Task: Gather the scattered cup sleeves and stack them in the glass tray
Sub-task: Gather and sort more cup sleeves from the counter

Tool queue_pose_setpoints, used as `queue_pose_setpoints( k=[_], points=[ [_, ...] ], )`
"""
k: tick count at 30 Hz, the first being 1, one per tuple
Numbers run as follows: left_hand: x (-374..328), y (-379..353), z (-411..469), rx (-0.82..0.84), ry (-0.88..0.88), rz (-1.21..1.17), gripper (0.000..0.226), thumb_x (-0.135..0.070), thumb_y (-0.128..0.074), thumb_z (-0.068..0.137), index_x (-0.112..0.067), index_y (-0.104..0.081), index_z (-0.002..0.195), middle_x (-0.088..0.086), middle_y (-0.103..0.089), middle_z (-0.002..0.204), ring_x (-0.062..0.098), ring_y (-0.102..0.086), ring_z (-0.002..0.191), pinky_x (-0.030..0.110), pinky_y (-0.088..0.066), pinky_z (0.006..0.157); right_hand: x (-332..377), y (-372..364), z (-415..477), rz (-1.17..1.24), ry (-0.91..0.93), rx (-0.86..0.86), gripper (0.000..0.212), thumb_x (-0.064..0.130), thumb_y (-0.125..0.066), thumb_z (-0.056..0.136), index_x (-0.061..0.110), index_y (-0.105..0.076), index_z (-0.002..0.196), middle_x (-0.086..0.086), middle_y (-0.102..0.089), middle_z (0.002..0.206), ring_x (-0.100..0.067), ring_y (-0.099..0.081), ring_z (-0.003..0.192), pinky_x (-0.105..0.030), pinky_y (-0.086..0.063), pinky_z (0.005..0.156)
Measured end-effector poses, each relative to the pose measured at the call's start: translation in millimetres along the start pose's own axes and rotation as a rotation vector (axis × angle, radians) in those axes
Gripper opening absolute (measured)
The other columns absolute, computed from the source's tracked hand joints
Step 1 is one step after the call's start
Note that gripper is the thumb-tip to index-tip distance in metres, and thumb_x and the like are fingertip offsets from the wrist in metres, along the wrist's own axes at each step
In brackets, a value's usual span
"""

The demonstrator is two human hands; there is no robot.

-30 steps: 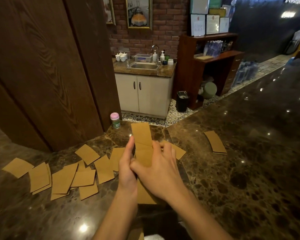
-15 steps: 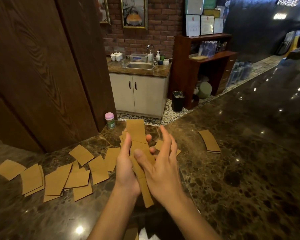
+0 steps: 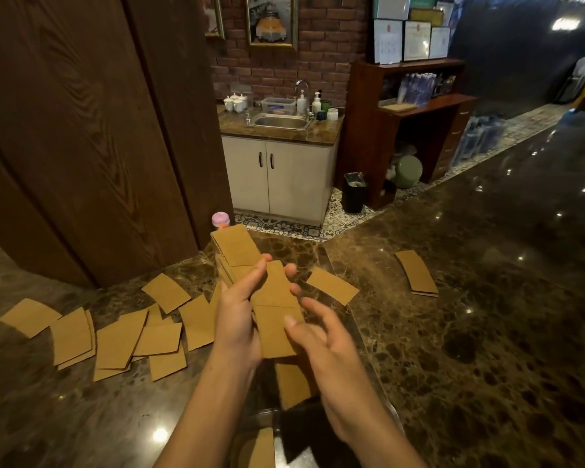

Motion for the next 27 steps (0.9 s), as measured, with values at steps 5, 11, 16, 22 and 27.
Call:
queue_pose_setpoints(
  k=[5,11,16,22,27],
  points=[
    [15,1,-3,0.059,-0.109,-0.006,0.025,-0.007,-0.06,0.089,-0.02,-0.057,0.11,0.022,-0.065,0.115,0.035,-0.068,0.089,0.043,-0.055,0.072,-3,-3,5,0.213,0.024,-0.111,0.072,0.013,-0.084,0.085,0.029,-0.048,0.145,0.0,-0.074,0.124,-0.009,-0.077,0.103,-0.03,-0.063,0.082],
    [43,-1,-21,0.039,-0.222,0.262,0.04,-0.005,-0.066,0.084,-0.016,-0.054,0.121,0.026,-0.068,0.121,0.035,-0.071,0.097,0.04,-0.059,0.082,-4,2,17,0.381,0.073,-0.308,0.05,0.004,-0.078,0.089,0.031,-0.058,0.125,-0.006,-0.066,0.13,-0.019,-0.07,0.116,-0.047,-0.058,0.102],
    [26,-2,-15,-0.062,-0.229,0.072,0.025,-0.01,-0.073,0.082,-0.02,-0.061,0.101,0.011,-0.072,0.099,0.024,-0.067,0.078,0.035,-0.059,0.066,-2,-3,10,0.27,0.201,-0.324,0.044,0.046,-0.073,0.086,0.034,-0.061,0.126,0.001,-0.07,0.127,-0.011,-0.071,0.114,-0.043,-0.058,0.101],
    [54,-8,-36,0.077,-0.086,0.107,0.055,-0.005,-0.074,0.073,-0.018,-0.061,0.125,0.014,-0.074,0.106,0.032,-0.07,0.104,0.033,-0.059,0.081,1,-9,14,0.375,0.275,-0.4,0.021,0.028,-0.045,0.111,0.027,-0.065,0.118,-0.001,-0.072,0.111,-0.006,-0.075,0.094,-0.025,-0.061,0.073],
    [37,-3,-31,0.088,-0.179,0.467,0.078,-0.01,-0.078,0.077,-0.031,-0.037,0.139,0.016,-0.072,0.114,0.035,-0.069,0.109,0.038,-0.058,0.089,-3,-6,10,0.296,0.315,-0.294,0.03,0.039,-0.046,0.107,0.031,-0.05,0.136,0.006,-0.07,0.12,0.003,-0.072,0.098,-0.016,-0.058,0.075]
  ],
)
Point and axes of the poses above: each hand's wrist, its own z-axis towards the middle knuckle, its own y-axis out of the back of the hand, x = y × z, the point moved 2 cm from there along z, towards the middle knuckle
